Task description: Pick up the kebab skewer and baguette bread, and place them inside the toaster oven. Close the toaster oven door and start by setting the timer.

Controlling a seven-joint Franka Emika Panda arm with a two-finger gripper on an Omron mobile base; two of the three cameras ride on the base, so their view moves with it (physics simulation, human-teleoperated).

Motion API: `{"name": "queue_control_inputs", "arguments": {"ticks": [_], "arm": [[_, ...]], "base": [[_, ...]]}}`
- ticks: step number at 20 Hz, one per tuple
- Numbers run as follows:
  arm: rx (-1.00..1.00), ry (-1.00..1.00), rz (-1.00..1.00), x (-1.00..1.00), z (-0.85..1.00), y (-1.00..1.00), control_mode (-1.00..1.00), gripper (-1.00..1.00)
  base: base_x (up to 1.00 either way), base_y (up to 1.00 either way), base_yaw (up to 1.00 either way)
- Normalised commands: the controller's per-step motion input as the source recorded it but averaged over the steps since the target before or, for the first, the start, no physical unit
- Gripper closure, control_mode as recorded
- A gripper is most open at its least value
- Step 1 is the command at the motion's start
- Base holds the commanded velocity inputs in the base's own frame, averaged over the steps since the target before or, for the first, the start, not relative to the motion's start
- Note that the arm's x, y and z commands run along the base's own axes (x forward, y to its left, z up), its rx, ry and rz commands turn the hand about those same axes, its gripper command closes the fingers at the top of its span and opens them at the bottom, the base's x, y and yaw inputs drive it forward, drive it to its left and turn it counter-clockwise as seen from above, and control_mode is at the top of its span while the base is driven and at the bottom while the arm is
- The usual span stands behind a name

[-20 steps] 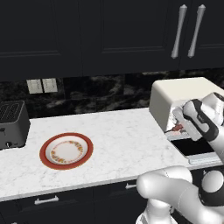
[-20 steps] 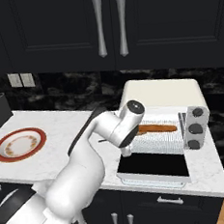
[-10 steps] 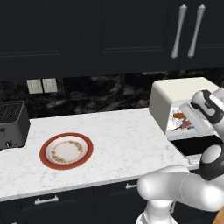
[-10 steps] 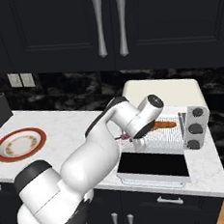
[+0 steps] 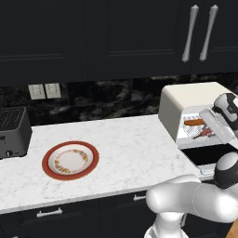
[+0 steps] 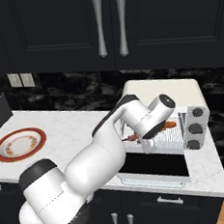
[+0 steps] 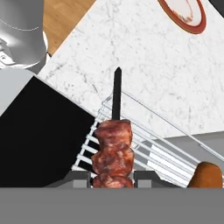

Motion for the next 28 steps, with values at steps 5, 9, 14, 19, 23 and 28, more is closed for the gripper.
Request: {"name": "queue_control_inputs", "arguments": {"ticks": [5, 9, 14, 19, 23, 28], "arm": [[0.01, -0.02, -0.01, 0.0, 0.02, -0.22, -1.0, 1.0], [0.03, -0.03, -0.07, 0.13, 0.11, -0.03, -1.0, 1.0], [0.02, -0.06, -0.14, 0.08, 0.04, -0.04, -1.0, 1.0], [0.0, -0.05, -0.17, 0.0, 0.0, -0.01, -1.0, 1.0], [0.0, -0.05, -0.14, 0.02, 0.0, 0.0, -1.0, 1.0], [0.0, -0.01, -0.08, 0.01, -0.03, 0.0, -1.0, 1.0]], "base": [[0.0, 0.0, 0.0], [0.0, 0.0, 0.0], [0.0, 0.0, 0.0], [0.0, 0.0, 0.0], [0.0, 0.0, 0.0], [0.0, 0.0, 0.0]]}}
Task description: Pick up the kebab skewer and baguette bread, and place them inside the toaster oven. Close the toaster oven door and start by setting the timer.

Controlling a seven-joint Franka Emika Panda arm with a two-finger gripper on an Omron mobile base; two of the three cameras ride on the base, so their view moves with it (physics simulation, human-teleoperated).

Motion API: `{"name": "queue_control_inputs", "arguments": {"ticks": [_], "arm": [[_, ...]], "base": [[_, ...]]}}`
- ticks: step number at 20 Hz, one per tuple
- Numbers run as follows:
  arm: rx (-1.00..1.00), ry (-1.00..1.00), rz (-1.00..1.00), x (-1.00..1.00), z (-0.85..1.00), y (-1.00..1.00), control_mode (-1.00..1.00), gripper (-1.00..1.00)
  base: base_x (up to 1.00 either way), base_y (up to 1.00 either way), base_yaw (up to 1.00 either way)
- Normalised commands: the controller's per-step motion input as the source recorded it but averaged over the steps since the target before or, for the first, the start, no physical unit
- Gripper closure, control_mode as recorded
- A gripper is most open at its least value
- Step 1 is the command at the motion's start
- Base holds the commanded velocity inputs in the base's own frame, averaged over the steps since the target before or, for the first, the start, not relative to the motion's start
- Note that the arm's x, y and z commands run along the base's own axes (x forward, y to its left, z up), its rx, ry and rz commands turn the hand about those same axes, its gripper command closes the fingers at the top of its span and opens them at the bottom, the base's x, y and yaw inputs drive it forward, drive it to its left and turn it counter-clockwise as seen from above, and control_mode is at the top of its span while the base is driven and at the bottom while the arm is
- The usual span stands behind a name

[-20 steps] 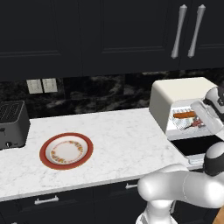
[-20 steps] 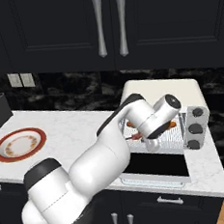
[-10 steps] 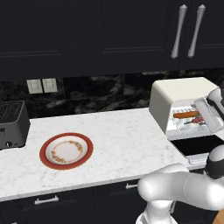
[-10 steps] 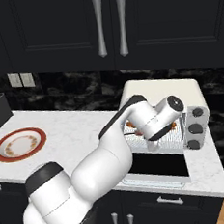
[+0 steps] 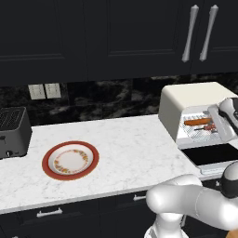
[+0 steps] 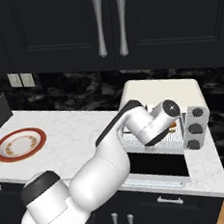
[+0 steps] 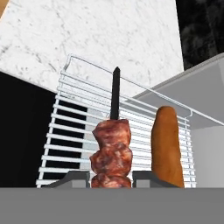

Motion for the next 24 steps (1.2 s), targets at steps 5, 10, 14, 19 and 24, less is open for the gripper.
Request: {"name": "queue_control_inputs", "arguments": {"ticks": [5, 10, 14, 19, 24], "arm": [[0.0, 0.0, -0.01, 0.0, -0.05, -0.01, -1.0, -1.0], [0.0, 0.0, 0.0, 0.0, 0.0, -0.14, -1.0, -1.0], [0.0, 0.0, 0.0, 0.0, 0.0, -0.28, -1.0, -1.0], [0.0, -0.02, 0.0, 0.0, 0.0, -0.23, -1.0, -1.0], [0.0, -0.07, 0.0, -0.3, 0.28, -0.04, -1.0, -1.0]], "base": [[0.0, 0.0, 0.0], [0.0, 0.0, 0.0], [0.0, 0.0, 0.0], [0.0, 0.0, 0.0], [0.0, 0.0, 0.0]]}}
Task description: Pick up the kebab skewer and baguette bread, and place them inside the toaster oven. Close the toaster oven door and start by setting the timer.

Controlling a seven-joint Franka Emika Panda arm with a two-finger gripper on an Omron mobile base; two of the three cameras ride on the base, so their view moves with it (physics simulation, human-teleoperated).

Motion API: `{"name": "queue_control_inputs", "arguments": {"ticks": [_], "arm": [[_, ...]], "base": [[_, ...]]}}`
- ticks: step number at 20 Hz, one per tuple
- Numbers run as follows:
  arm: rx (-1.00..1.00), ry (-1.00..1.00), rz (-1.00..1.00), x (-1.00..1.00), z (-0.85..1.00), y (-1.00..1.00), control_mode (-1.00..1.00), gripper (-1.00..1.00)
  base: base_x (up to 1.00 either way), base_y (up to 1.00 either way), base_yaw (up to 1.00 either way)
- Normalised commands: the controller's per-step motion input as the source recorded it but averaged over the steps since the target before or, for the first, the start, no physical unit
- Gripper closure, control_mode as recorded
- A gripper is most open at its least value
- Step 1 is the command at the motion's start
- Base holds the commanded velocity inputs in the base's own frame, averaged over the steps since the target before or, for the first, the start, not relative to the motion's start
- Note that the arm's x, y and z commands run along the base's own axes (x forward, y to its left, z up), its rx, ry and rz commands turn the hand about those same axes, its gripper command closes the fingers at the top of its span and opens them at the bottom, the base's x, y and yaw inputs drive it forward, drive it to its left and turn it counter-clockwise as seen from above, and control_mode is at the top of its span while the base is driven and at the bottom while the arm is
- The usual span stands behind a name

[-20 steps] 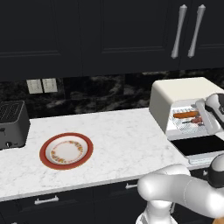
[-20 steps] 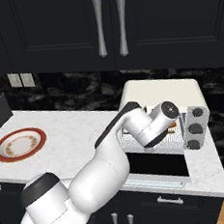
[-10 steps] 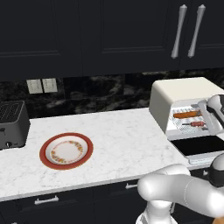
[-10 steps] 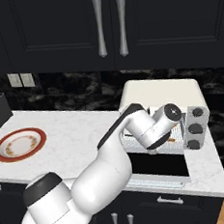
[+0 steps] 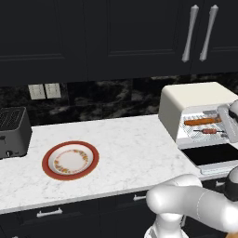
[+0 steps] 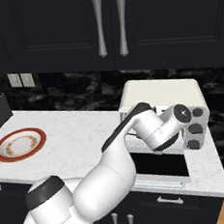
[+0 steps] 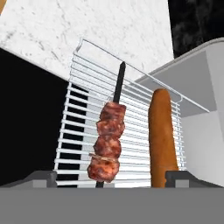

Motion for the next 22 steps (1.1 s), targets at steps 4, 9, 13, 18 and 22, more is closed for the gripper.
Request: {"name": "queue_control_inputs", "arguments": {"ticks": [4, 9, 13, 18, 22], "arm": [[0.01, -0.01, -0.15, -0.51, 0.31, 0.21, -1.0, -1.0], [0.13, 0.12, -0.43, -0.47, 0.01, 0.01, -1.0, -1.0], [0.24, 0.22, -0.49, -0.41, 0.0, -0.08, -1.0, -1.0], [0.2, 0.27, -0.53, -0.21, 0.0, -0.01, -1.0, -1.0], [0.14, 0.22, -0.55, -0.02, -0.01, 0.0, -1.0, -1.0]], "base": [[0.0, 0.0, 0.0], [0.0, 0.0, 0.0], [0.0, 0.0, 0.0], [0.0, 0.0, 0.0], [0.0, 0.0, 0.0]]}}
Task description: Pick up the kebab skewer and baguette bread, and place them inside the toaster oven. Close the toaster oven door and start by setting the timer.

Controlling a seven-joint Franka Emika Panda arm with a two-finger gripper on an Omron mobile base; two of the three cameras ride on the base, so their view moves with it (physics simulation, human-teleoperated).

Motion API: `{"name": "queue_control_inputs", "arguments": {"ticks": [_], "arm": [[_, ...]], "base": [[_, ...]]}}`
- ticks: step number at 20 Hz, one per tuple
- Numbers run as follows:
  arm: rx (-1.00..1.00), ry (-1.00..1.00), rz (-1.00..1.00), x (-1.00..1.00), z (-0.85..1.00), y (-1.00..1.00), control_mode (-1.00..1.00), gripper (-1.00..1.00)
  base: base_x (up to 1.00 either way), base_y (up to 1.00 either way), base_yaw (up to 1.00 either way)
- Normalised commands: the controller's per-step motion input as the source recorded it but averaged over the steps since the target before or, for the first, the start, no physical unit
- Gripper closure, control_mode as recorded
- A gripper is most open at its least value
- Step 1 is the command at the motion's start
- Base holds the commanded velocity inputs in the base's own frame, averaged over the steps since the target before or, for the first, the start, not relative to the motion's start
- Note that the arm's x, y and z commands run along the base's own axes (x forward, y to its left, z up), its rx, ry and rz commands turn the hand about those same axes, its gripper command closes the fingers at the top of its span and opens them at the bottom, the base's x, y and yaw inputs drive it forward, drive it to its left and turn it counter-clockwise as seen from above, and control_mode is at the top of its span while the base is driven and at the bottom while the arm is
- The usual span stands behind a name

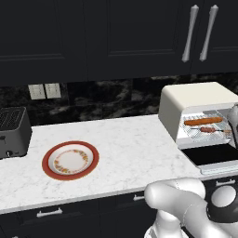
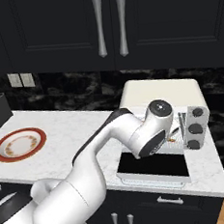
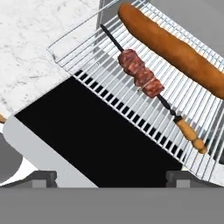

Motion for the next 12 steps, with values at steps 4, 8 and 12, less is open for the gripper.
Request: {"name": "queue_control_inputs", "arguments": {"ticks": [4, 8, 12], "arm": [[0.0, 0.06, -0.47, 0.23, -0.1, -0.06, -1.0, -1.0], [0.0, 0.0, -0.5, 0.1, -0.32, 0.05, -1.0, -1.0], [0.0, 0.0, -0.45, 0.08, -0.34, -0.03, -1.0, -1.0]], "base": [[0.0, 0.0, 0.0], [0.0, 0.0, 0.0], [0.0, 0.0, 0.0]]}}
